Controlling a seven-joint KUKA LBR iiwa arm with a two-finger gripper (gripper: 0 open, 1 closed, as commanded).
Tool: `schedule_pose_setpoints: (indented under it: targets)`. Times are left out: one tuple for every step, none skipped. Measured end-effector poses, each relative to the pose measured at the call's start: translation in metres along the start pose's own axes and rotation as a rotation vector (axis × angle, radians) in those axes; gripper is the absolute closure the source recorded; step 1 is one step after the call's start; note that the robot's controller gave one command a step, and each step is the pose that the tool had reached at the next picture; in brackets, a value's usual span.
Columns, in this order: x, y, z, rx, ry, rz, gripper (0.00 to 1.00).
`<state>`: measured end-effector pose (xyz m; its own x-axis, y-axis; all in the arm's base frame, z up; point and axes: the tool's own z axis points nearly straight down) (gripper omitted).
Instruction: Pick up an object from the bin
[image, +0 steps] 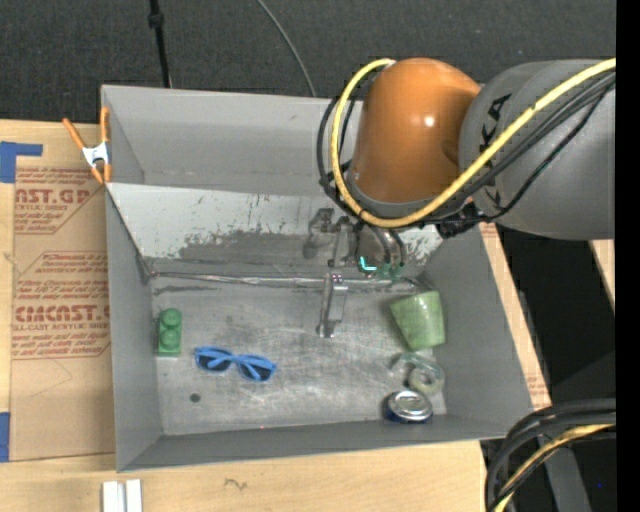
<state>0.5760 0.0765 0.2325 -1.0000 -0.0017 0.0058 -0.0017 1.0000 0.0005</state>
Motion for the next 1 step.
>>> schedule_pose_setpoints:
  targets:
    - [0.0358, 0.0792, 0.1653, -0.002, -0.011, -0.164, 0.00]
